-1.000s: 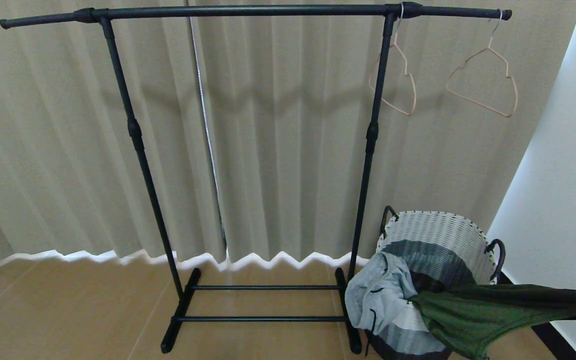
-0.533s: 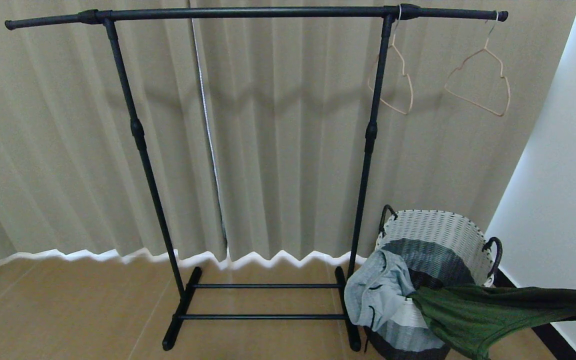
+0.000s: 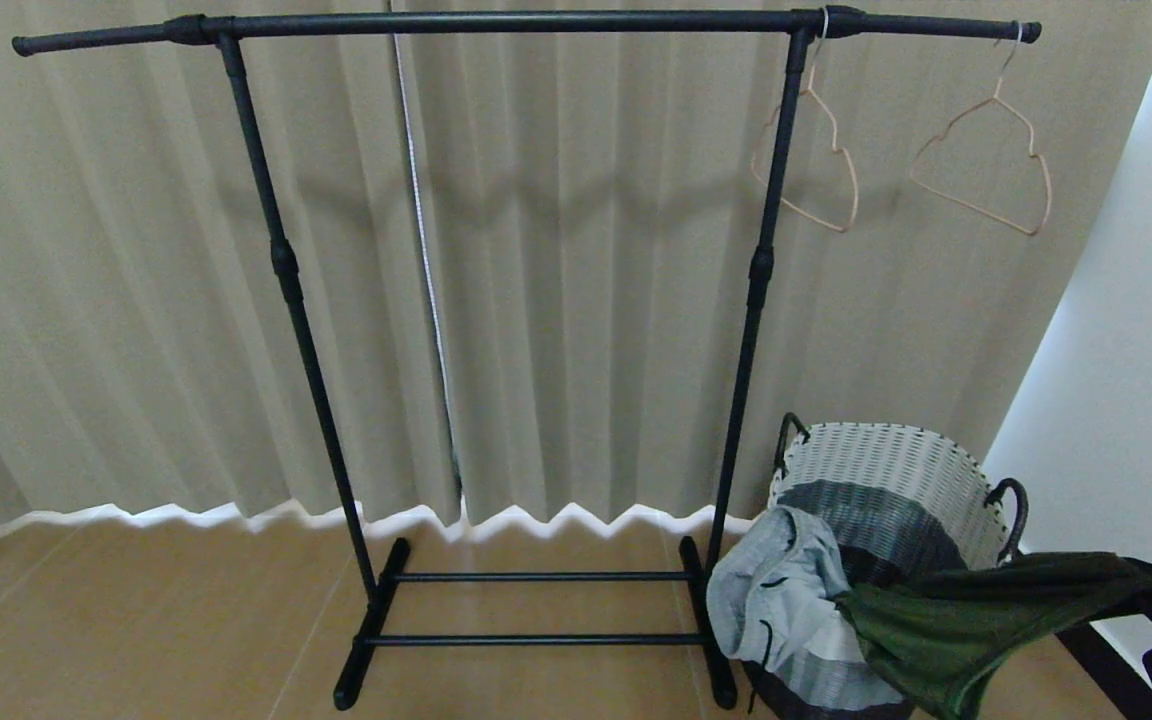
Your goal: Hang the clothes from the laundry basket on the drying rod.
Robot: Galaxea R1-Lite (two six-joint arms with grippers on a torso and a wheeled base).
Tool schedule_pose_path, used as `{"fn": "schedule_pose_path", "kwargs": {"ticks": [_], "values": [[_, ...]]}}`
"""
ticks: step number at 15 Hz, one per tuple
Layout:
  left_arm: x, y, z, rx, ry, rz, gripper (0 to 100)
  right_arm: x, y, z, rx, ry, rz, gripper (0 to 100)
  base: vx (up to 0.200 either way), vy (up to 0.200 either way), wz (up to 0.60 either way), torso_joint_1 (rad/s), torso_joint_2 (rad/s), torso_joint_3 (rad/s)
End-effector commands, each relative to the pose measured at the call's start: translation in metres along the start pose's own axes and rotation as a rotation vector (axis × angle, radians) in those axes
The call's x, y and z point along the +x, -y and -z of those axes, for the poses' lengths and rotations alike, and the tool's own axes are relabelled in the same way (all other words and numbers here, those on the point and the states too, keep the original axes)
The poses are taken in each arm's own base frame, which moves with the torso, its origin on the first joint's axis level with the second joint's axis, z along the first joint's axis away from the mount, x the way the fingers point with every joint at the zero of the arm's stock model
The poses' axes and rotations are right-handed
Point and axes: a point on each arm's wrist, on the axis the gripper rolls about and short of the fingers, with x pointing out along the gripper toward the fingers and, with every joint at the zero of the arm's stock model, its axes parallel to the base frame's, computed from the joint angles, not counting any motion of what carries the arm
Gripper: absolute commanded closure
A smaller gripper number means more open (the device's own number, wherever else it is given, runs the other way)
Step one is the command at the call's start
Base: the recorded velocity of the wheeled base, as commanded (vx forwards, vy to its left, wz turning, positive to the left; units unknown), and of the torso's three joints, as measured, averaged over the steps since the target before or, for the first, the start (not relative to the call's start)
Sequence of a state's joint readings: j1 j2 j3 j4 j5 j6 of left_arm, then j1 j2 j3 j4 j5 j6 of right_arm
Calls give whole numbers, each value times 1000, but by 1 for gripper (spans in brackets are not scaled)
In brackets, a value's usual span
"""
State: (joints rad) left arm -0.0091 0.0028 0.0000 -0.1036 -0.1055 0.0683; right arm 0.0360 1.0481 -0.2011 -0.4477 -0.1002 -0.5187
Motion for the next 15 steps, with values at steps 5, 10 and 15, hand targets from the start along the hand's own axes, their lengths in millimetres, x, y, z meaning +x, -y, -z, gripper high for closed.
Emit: {"fn": "schedule_pose_path", "kwargs": {"ticks": [5, 10, 15], "values": [[0, 2, 0, 77, 10, 93, 0, 14, 0, -51, -42, 146, -87, 100, 0, 0, 0, 0, 0, 0], [10, -5, -76, 127, 80, 167, 0, 21, -20, -105, 71, 286, -261, 100, 0, 0, 0, 0, 0, 0], [105, -12, -162, 149, -4, 244, 0, 29, -21, -131, 142, 330, -282, 100, 0, 0, 0, 0, 0, 0]]}}
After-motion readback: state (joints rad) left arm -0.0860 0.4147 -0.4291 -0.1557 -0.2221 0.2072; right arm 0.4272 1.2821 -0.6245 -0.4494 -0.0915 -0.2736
